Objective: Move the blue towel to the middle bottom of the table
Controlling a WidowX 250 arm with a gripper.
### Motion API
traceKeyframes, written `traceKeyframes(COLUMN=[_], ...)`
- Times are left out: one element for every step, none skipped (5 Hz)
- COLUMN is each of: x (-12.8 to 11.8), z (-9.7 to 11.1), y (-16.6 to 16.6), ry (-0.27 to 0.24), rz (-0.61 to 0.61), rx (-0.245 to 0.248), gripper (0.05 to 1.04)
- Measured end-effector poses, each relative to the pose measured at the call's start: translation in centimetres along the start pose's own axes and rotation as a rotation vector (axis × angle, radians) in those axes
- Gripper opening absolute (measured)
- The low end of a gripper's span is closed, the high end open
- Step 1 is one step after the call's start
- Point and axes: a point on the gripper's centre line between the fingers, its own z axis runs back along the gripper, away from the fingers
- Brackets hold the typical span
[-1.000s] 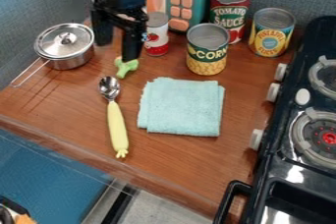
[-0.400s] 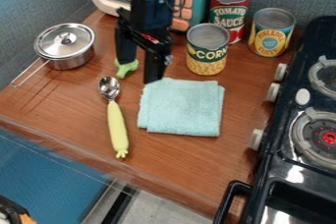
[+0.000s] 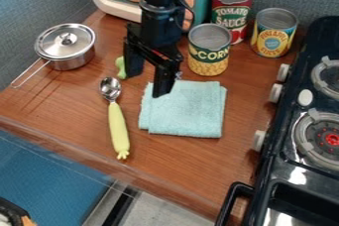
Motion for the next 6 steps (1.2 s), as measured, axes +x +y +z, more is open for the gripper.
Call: traceKeyframes(x=[0.6, 1.0, 2.0, 2.6, 3.1, 3.7], z=[-1.4, -2.2, -2.8, -2.6, -2.3, -2.1], y=[0.1, 0.2, 0.1, -0.4, -1.0, -2.0], ry=[0.007, 0.007, -0.002, -0.019, -0.032, -0.051], rz=[0.008, 0.006, 0.008, 0.004, 0.015, -0.001], rx=[0.004, 0.003, 0.008, 0.002, -0.011, -0.002], gripper=[1.001, 1.001, 1.001, 1.001, 1.001, 1.001])
